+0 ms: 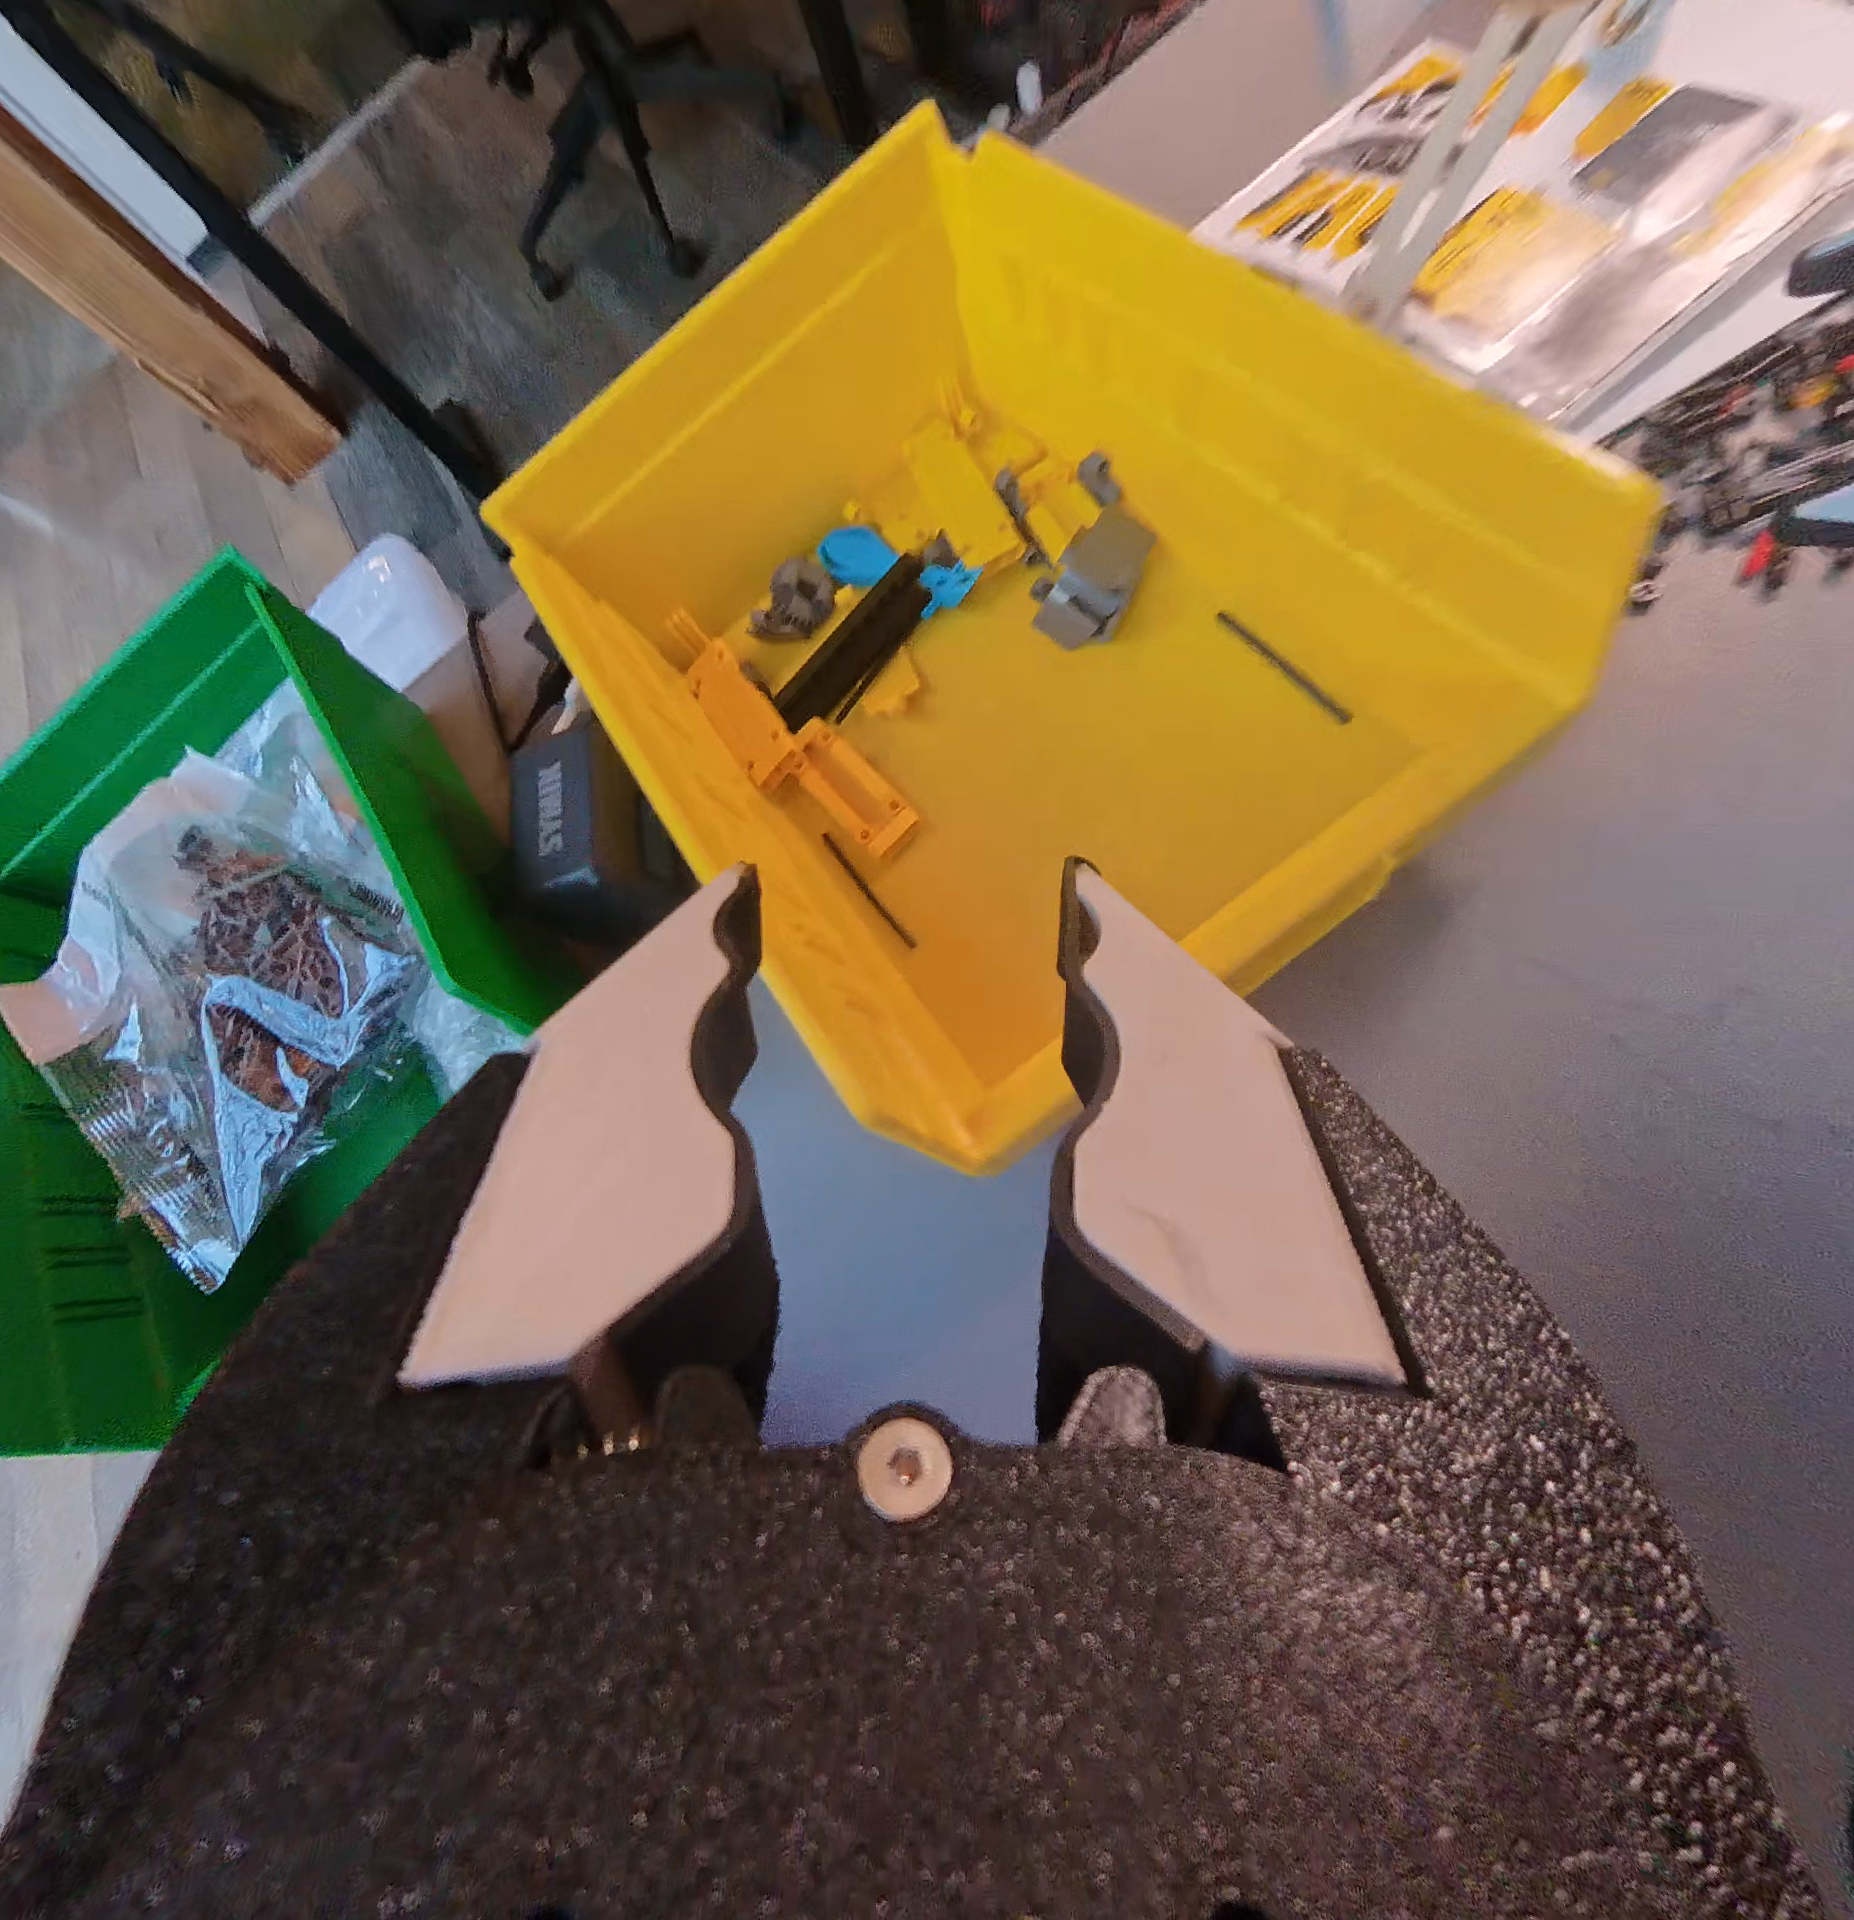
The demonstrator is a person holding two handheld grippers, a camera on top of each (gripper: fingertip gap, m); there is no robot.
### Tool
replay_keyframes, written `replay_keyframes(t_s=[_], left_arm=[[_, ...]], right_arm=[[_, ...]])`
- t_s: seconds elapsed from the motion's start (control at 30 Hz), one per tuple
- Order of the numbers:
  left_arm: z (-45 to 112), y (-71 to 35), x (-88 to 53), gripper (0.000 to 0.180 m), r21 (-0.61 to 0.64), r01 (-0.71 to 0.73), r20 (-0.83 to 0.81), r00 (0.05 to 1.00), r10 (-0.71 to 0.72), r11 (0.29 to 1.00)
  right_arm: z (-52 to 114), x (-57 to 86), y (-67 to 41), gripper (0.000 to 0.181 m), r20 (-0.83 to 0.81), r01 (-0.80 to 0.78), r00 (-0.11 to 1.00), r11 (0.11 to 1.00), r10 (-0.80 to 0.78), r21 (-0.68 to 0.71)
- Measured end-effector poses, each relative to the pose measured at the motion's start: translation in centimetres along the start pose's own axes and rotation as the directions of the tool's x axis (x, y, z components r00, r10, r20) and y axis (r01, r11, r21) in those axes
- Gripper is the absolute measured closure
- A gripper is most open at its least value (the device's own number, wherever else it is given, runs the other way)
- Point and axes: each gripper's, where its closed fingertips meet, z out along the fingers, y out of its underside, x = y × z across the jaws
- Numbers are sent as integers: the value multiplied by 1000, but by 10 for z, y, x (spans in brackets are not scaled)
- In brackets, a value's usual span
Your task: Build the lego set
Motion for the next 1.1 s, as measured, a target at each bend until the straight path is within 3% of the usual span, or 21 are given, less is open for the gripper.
replay_keyframes(t_s=[0.23,0.4,0.7,1.03,1.07,1.1], left_arm=[[-56,-34,115,121,312,89,-149,988,-43,946],[-74,-38,203,118,414,242,-283,950,-128,878],[-74,-10,266,113,384,357,-311,919,-244,851],[-43,-11,262,116,310,316,-313,924,-218,897],[-41,-10,261,116,298,321,-313,923,-225,899],[-38,-10,260,117,290,329,-313,920,-236,899]], right_arm=[[-92,16,-14,136,-9,47,999,997,-47,58],[-143,45,6,134,-79,45,996,999,-42,28],[-213,90,80,118,-91,69,993,989,-81,-127],[-159,84,111,120,265,310,935,905,-236,-290],[-148,82,115,125,306,322,925,895,-227,-308],[-140,79,121,143,355,336,911,879,-212,-339]])
